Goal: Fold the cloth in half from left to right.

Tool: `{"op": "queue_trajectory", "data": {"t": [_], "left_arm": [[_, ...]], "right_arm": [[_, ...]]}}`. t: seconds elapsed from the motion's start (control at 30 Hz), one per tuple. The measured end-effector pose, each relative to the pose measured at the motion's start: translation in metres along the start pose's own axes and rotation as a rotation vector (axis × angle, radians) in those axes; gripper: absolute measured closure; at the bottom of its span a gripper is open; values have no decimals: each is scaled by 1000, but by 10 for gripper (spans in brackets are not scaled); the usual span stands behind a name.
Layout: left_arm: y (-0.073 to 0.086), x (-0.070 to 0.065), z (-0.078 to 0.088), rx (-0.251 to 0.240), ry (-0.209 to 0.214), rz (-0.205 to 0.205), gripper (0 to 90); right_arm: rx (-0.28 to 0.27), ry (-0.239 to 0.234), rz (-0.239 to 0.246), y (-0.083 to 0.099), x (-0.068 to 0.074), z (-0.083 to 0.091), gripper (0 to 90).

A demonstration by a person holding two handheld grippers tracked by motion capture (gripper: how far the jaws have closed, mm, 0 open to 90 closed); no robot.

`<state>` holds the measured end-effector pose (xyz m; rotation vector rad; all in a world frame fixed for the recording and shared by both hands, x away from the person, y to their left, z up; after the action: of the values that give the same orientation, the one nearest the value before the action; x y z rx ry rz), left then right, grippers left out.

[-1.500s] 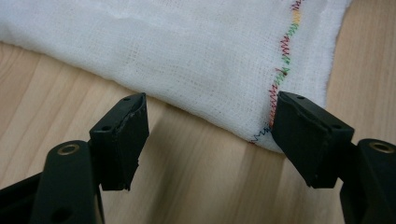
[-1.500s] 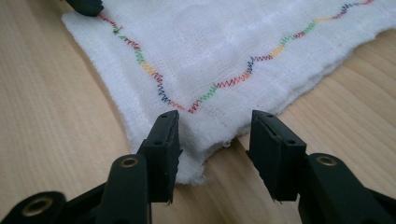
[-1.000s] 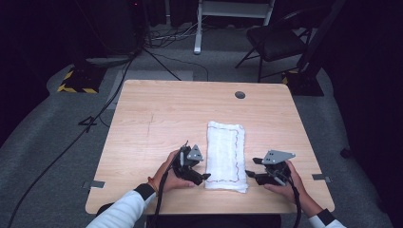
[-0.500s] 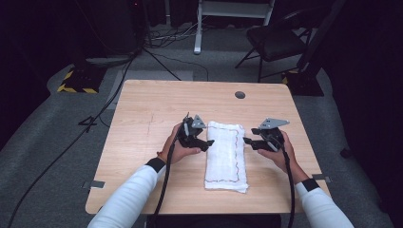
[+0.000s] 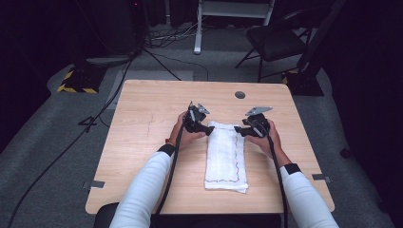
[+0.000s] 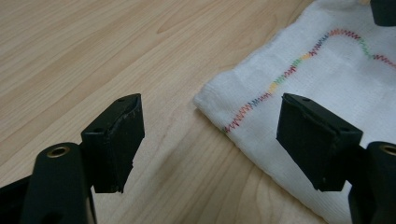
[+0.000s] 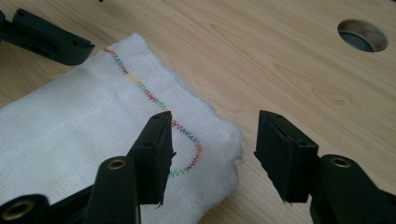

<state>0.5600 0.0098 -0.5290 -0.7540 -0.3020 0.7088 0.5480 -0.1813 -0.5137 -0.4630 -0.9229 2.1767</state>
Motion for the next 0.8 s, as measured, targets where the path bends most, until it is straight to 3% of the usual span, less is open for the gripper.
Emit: {"op": "queue_trajectory", "data": {"t": [0.17, 0.37, 0.5, 0.6, 0.67, 0.73, 0.8], "left_arm": [[-1, 2, -8, 12, 6, 23, 266], [2, 2, -16, 42, 19, 22, 286], [5, 3, -22, 41, 47, 68, 268], [5, 4, -23, 24, 60, 74, 244], [5, 4, -24, 18, 55, 48, 244], [5, 3, -24, 16, 55, 43, 254], [5, 1, -22, 7, 80, 29, 333]], "right_arm": [[30, 8, -32, 5, -6, -14, 457], [64, 2, -45, 12, -7, -23, 443], [64, -8, -72, 14, -8, -26, 433], [58, -26, -94, 16, -10, -26, 433], [56, -32, -91, 16, -9, -26, 479], [51, -55, -82, 15, -6, -26, 591], [51, -71, -78, 15, -3, -25, 655]]}}
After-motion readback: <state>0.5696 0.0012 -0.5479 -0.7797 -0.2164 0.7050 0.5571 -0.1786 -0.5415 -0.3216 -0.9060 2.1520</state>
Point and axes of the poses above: each handheld gripper's, and its own axes: z roughly backward along the jaws, y roughly out of its underside, x roughly to its left, the point moved 7 cm from there along -z, roughly forward along the jaws, and after that the axes turned 1 degree about -x, right-handed, at the moved point
